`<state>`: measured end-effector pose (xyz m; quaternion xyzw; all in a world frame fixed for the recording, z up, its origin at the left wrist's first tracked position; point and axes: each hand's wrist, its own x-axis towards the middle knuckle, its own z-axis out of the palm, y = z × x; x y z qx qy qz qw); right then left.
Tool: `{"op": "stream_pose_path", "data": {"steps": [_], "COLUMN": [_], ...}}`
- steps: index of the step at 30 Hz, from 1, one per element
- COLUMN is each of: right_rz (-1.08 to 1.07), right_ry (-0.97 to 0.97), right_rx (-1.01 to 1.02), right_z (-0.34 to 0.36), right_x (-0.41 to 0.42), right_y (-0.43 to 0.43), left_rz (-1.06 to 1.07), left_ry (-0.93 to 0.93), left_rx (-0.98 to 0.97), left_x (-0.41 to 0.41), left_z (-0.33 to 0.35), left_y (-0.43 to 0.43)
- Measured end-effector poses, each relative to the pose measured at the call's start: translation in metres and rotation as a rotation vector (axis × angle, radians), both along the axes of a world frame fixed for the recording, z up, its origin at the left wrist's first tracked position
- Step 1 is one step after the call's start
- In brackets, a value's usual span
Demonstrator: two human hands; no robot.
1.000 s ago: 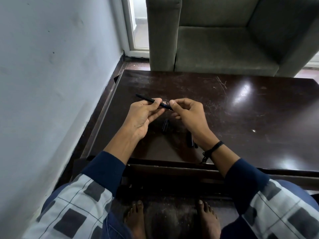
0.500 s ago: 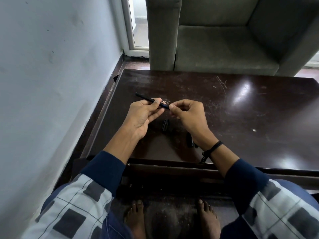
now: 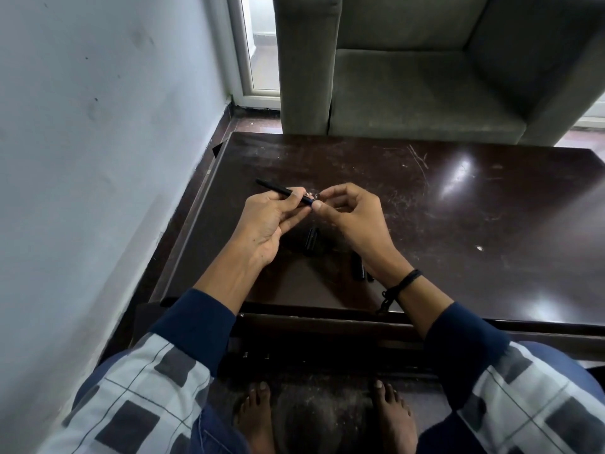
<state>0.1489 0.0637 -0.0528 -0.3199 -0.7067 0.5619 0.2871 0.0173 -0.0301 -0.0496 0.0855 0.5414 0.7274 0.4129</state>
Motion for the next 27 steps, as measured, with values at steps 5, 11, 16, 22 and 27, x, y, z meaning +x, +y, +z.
{"op": "stream_pose_path", "data": {"steps": [5, 11, 16, 22, 27], "right_rz": [-0.035, 0.006, -0.03, -0.023, -0.042], "right_ry": [-0.011, 0.021, -0.001, 0.033, 0.011], "right_rx": [-0.027, 0.001, -0.019, -0.015, -0.027], "right_z": [-0.0039, -0.0022, -0.0049, -0.0024, -0.0066], "right_x": [-0.0033, -0.0006, -0.003, -0.0017, -0.0037], "right_y": [0.0012, 0.0004, 0.0008, 0.0012, 0.0019], "left_rz": [0.001, -0.001, -0.005, -0.002, -0.003], "left_ry": [0.011, 0.001, 0.007, -0.005, 0.003], "left_rx": [-0.008, 0.0, -0.009, -0.008, -0.014], "left_x": [0.0016, 0.0005, 0.0028, 0.001, 0.0029], "left_z": [0.0009, 0.001, 0.0005, 0.0008, -0.0002], "left_y": [0.0, -0.0004, -0.0001, -0.0001, 0.001]}}
